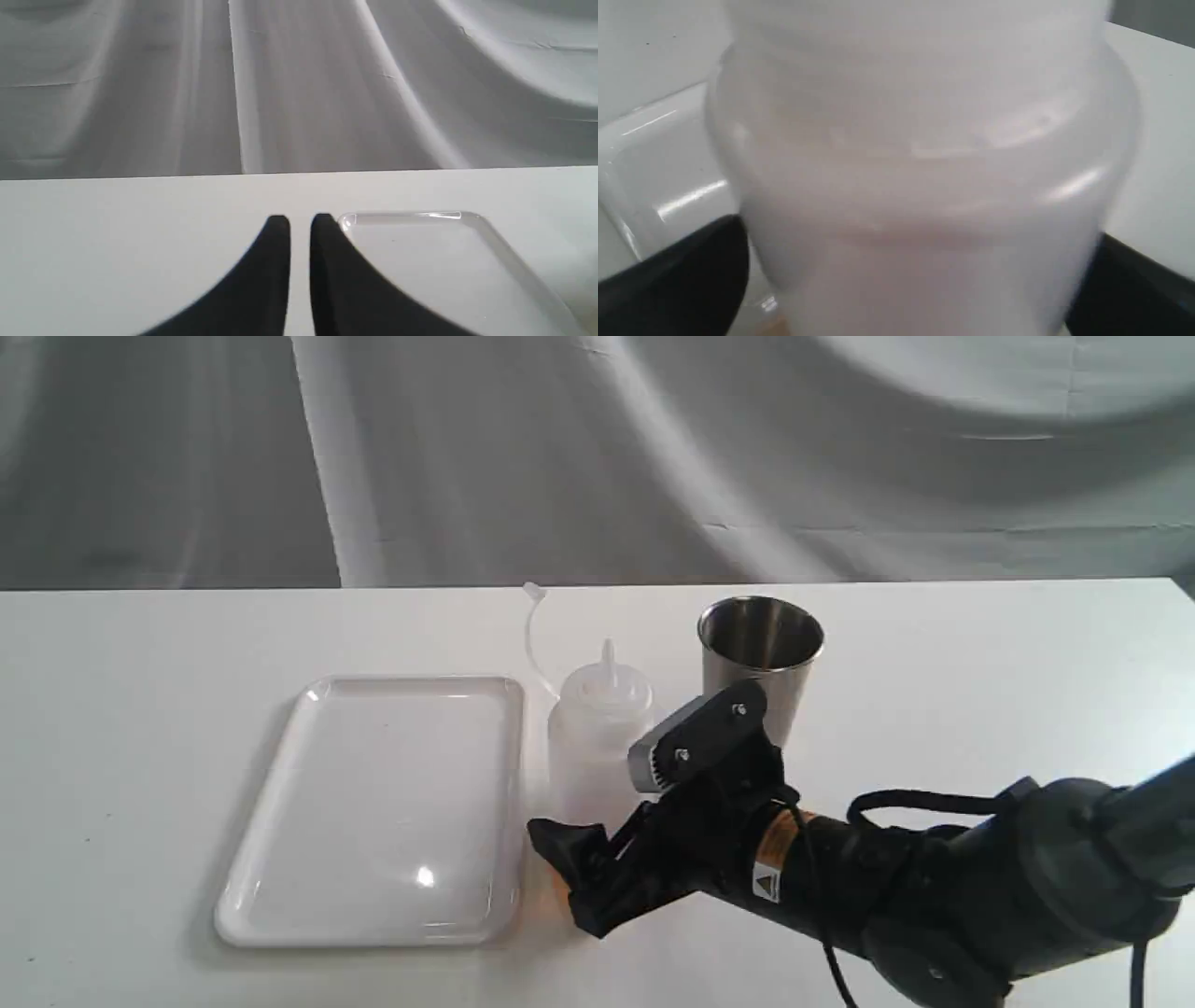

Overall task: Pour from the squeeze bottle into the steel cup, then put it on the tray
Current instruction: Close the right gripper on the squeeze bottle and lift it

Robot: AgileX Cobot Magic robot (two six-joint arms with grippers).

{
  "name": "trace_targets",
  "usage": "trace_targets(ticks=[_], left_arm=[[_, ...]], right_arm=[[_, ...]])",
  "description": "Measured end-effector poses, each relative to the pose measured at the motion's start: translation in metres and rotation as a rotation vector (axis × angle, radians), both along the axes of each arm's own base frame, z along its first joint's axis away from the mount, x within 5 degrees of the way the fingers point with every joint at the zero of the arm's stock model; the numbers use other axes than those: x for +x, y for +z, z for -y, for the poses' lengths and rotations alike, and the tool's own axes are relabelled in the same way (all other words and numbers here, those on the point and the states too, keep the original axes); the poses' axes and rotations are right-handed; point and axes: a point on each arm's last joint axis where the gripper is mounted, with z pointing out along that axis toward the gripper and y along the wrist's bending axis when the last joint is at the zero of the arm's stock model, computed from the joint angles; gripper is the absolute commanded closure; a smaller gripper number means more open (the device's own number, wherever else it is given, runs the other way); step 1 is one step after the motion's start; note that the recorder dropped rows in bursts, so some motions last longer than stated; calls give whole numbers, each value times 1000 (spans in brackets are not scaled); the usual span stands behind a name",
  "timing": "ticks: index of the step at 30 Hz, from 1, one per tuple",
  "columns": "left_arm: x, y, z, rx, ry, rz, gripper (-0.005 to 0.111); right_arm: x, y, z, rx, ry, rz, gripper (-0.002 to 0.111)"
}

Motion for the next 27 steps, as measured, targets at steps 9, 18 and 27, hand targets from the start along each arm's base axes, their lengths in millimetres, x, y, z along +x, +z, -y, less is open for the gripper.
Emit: trace_targets(ticks=[9, 18, 27], left_arm=[[0, 0, 0, 0, 0, 0, 98], [0, 0, 0, 0, 0, 0, 98], [0, 0, 0, 0, 0, 0, 98]], right_arm=[[7, -1, -8, -17, 4, -15, 25], [8, -1, -8, -10, -10, -25, 35], [13, -6, -13, 12, -27, -29, 57]])
